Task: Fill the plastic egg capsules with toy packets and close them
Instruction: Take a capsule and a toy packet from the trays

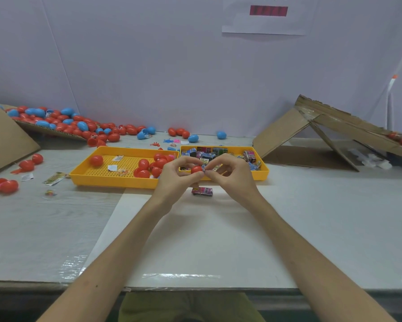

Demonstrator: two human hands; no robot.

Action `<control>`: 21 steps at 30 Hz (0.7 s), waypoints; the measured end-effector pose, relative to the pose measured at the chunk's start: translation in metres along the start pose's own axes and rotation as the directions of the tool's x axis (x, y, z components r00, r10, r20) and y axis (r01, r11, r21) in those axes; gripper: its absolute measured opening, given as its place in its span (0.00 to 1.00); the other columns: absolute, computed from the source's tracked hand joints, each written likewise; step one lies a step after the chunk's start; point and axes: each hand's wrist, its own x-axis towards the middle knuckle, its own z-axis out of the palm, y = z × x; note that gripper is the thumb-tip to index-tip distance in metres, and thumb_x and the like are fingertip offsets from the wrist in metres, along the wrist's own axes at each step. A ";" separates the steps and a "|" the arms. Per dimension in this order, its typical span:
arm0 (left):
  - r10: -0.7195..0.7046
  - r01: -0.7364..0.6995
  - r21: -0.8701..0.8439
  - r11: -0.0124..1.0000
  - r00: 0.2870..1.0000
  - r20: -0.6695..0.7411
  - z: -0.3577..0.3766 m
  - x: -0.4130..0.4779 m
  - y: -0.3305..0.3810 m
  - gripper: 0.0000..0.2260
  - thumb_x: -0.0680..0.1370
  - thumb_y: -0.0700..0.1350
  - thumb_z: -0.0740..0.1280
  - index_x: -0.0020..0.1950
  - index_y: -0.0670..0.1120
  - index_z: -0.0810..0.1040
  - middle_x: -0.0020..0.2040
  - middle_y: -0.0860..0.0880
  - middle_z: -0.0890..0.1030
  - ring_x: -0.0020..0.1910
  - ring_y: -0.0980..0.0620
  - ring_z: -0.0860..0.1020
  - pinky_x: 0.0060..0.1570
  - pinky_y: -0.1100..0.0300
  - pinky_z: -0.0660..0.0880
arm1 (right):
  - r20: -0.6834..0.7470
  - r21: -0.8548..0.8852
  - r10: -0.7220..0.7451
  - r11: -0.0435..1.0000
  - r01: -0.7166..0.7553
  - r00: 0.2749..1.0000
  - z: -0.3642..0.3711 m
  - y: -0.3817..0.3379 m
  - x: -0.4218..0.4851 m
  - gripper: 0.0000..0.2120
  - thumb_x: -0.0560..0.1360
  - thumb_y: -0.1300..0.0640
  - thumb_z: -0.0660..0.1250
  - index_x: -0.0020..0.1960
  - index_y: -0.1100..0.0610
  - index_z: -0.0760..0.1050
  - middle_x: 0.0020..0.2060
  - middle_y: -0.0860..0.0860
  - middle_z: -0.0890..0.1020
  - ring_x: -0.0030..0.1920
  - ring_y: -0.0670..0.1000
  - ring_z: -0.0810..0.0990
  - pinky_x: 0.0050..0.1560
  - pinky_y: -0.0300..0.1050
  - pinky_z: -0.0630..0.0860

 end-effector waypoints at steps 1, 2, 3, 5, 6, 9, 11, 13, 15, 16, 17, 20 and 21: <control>-0.007 0.007 -0.009 1.000 1.000 0.010 0.001 0.000 0.000 0.09 0.76 0.40 0.76 0.51 0.54 0.83 0.52 0.50 0.83 0.45 0.54 0.86 0.39 0.64 0.81 | -0.001 -0.001 -0.001 1.000 0.001 1.000 0.000 0.000 0.000 0.05 0.73 0.61 0.76 0.43 0.52 0.83 0.42 0.43 0.82 0.40 0.43 0.81 0.39 0.33 0.75; -0.013 0.013 -0.016 1.000 1.000 0.019 0.001 0.000 0.000 0.09 0.76 0.40 0.75 0.53 0.53 0.83 0.53 0.51 0.83 0.46 0.54 0.86 0.40 0.63 0.81 | -0.005 -0.002 -0.003 1.000 0.003 1.000 -0.001 0.001 0.000 0.06 0.73 0.61 0.76 0.44 0.51 0.83 0.43 0.43 0.82 0.40 0.43 0.81 0.38 0.33 0.75; -0.020 0.021 -0.023 1.000 0.999 0.025 0.001 0.000 0.000 0.10 0.76 0.40 0.75 0.54 0.52 0.83 0.54 0.51 0.83 0.47 0.54 0.86 0.41 0.63 0.81 | -0.012 0.001 -0.004 1.000 0.004 1.000 -0.001 0.001 0.001 0.06 0.73 0.60 0.76 0.44 0.50 0.83 0.43 0.44 0.83 0.40 0.43 0.81 0.38 0.32 0.74; -0.032 0.033 -0.036 0.999 0.999 0.027 0.001 0.000 0.000 0.11 0.76 0.39 0.75 0.56 0.51 0.83 0.54 0.50 0.84 0.48 0.53 0.86 0.42 0.62 0.82 | -0.033 0.010 0.004 1.000 -0.003 0.999 -0.002 0.002 0.002 0.07 0.73 0.59 0.77 0.48 0.51 0.83 0.45 0.45 0.83 0.41 0.44 0.82 0.38 0.32 0.74; -0.039 0.040 -0.045 0.998 0.999 0.022 0.001 -0.001 0.001 0.11 0.76 0.40 0.75 0.56 0.51 0.83 0.54 0.50 0.84 0.47 0.52 0.86 0.43 0.62 0.82 | -0.048 0.009 0.011 1.000 -0.011 0.999 -0.002 0.002 0.002 0.08 0.73 0.58 0.77 0.51 0.51 0.83 0.45 0.46 0.83 0.41 0.44 0.82 0.38 0.31 0.74; -0.058 0.058 -0.084 0.995 0.998 -0.001 -0.001 -0.001 0.001 0.09 0.76 0.41 0.75 0.55 0.52 0.83 0.52 0.48 0.85 0.45 0.50 0.87 0.43 0.61 0.83 | -0.114 0.027 0.016 1.000 -0.013 0.993 -0.002 0.003 0.002 0.11 0.72 0.56 0.78 0.51 0.50 0.80 0.44 0.44 0.82 0.40 0.42 0.81 0.38 0.30 0.73; -0.070 0.067 -0.091 0.994 0.997 -0.031 -0.002 0.000 0.000 0.09 0.76 0.42 0.75 0.54 0.52 0.83 0.50 0.49 0.87 0.48 0.51 0.86 0.45 0.59 0.83 | -0.151 0.005 -0.017 1.000 0.018 0.988 0.000 0.004 0.002 0.10 0.72 0.56 0.78 0.48 0.50 0.78 0.42 0.44 0.81 0.40 0.43 0.81 0.38 0.31 0.73; -0.097 0.089 -0.146 0.985 0.994 -0.046 -0.004 0.000 0.000 0.08 0.76 0.42 0.75 0.53 0.51 0.83 0.48 0.50 0.87 0.49 0.51 0.86 0.46 0.60 0.82 | -0.147 -0.047 -0.086 0.996 0.080 0.985 0.002 0.005 0.001 0.10 0.71 0.58 0.78 0.46 0.51 0.78 0.42 0.46 0.81 0.40 0.44 0.81 0.37 0.31 0.74; -0.129 0.118 -0.244 0.963 0.991 -0.028 -0.005 -0.001 0.001 0.08 0.75 0.42 0.75 0.53 0.49 0.82 0.46 0.51 0.88 0.49 0.50 0.86 0.45 0.62 0.81 | -0.113 -0.073 -0.140 0.988 0.132 0.984 0.005 0.006 -0.001 0.10 0.71 0.58 0.79 0.48 0.53 0.79 0.44 0.47 0.82 0.41 0.44 0.82 0.39 0.33 0.76; -0.145 0.134 -0.298 0.945 0.989 -0.014 -0.005 -0.002 0.001 0.08 0.75 0.41 0.75 0.54 0.47 0.82 0.46 0.50 0.88 0.49 0.49 0.86 0.44 0.62 0.81 | -0.099 -0.082 -0.160 0.985 0.152 0.982 0.007 0.006 -0.002 0.12 0.70 0.57 0.80 0.49 0.54 0.80 0.45 0.48 0.82 0.42 0.44 0.82 0.40 0.33 0.76; -0.163 0.153 -0.349 0.925 0.987 0.001 -0.005 -0.002 0.002 0.09 0.74 0.41 0.75 0.54 0.45 0.82 0.46 0.49 0.88 0.49 0.48 0.86 0.44 0.63 0.81 | -0.089 -0.095 -0.179 0.981 0.170 0.980 0.008 0.006 -0.002 0.13 0.70 0.56 0.80 0.51 0.54 0.80 0.47 0.48 0.82 0.44 0.44 0.82 0.42 0.32 0.76; -0.215 0.219 -0.437 0.872 0.975 0.060 -0.006 -0.003 0.002 0.12 0.74 0.41 0.75 0.56 0.42 0.80 0.48 0.44 0.87 0.51 0.45 0.86 0.45 0.62 0.82 | -0.088 -0.139 -0.235 0.965 0.222 0.968 0.010 0.006 -0.003 0.16 0.69 0.56 0.80 0.55 0.55 0.81 0.50 0.48 0.81 0.48 0.43 0.81 0.46 0.31 0.75; -0.225 0.239 -0.458 0.856 0.971 0.084 -0.006 -0.004 0.003 0.13 0.74 0.41 0.75 0.57 0.41 0.80 0.50 0.43 0.87 0.51 0.44 0.86 0.45 0.61 0.82 | -0.095 -0.150 -0.256 0.959 0.240 0.962 0.010 0.006 -0.003 0.17 0.70 0.57 0.80 0.56 0.55 0.81 0.51 0.48 0.81 0.49 0.43 0.81 0.48 0.32 0.76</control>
